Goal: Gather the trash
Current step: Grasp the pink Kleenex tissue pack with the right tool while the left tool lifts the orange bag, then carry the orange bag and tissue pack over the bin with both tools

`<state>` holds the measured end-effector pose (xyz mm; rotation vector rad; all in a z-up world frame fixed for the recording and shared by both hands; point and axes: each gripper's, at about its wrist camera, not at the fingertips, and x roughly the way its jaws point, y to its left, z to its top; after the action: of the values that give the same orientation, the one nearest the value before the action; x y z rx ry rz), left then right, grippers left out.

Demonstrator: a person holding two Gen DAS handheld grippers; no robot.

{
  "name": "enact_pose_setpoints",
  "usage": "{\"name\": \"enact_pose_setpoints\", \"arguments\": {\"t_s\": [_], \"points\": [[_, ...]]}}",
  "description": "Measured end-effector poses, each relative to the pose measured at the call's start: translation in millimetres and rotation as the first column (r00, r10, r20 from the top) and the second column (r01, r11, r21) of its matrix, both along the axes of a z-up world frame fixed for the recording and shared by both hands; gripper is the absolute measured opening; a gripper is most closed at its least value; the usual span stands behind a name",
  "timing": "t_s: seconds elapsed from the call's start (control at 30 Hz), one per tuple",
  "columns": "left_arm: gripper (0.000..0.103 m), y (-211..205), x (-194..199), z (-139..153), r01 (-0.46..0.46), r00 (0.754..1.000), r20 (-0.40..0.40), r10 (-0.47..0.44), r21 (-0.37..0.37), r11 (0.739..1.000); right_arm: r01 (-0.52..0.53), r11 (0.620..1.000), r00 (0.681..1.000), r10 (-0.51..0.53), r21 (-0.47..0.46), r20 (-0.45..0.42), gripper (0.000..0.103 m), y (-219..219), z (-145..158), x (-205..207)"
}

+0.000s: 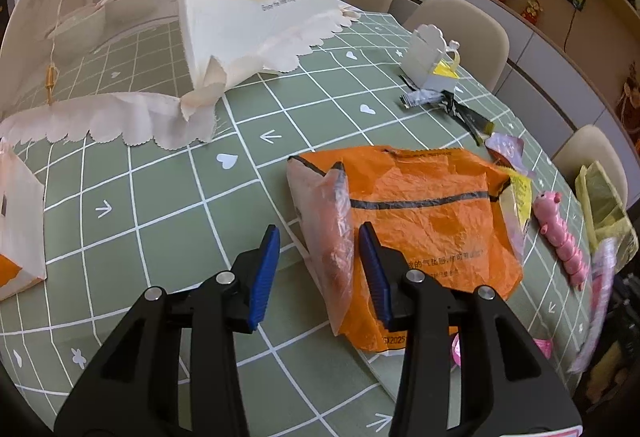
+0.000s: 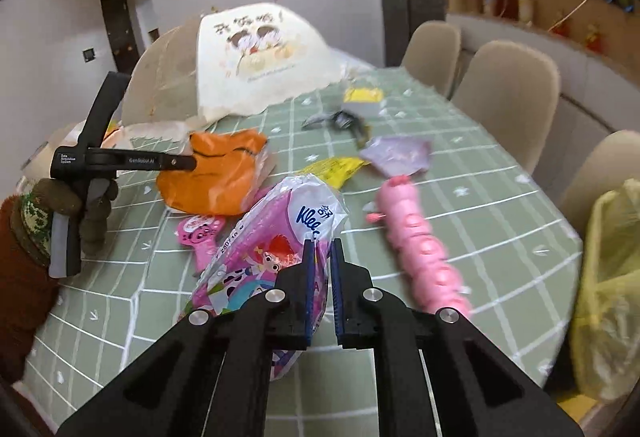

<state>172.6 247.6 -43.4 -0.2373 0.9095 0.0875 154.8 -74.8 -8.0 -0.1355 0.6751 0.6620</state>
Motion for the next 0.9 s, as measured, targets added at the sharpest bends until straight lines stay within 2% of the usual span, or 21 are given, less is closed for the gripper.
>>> {"name": "enact_pose_setpoints", "arguments": {"t_s": [0.03, 0.2, 0.37, 0.53, 0.7, 0.9], "points": [[0.026, -2.5, -0.3, -0.1, 0.009, 1.0, 0.004, -0.009, 0.003, 1.0, 0.007, 1.0, 1.0, -0.007, 0.006, 0.008, 0.009, -4.4, 1.0, -3.5], [0.015, -20.3, -8.4, 12.8, 0.027, 0.996, 0.081, -0.035, 0.097, 0.995, 0.018, 0.999, 0.999, -0.019, 0.031, 0.031, 0.009, -22.8, -0.3, -16.0], [0.013, -30.9, -20.1, 40.5, 0.005, 0.984, 0.174, -0.028, 0.131, 0.991, 0.029, 0.998, 0.999, -0.032, 0.057, 0.043, 0.009, -54.2, 0.0, -19.9], [0.013, -55.2, -40.7, 86.2, -0.038, 0.949, 0.315, -0.029, 0.205, 0.978, 0.052, 0.997, 0.997, -0.055, 0.065, 0.056, 0.009, -90.2, 3.6, -19.1], [0.013, -86.8, -41.9, 101.9, -0.017, 0.935, 0.35, -0.051, 0.188, 0.982, 0.078, 0.994, 0.995, -0.083, 0.075, 0.062, 0.009, -124.8, 7.8, -14.9], [0.013, -140.6, -18.9, 112.0, 0.098, 0.926, 0.35, -0.138, 0.131, 0.987, 0.14, 0.986, 0.982, -0.149, 0.085, 0.115, 0.009, -166.0, 22.7, -18.6]]}}
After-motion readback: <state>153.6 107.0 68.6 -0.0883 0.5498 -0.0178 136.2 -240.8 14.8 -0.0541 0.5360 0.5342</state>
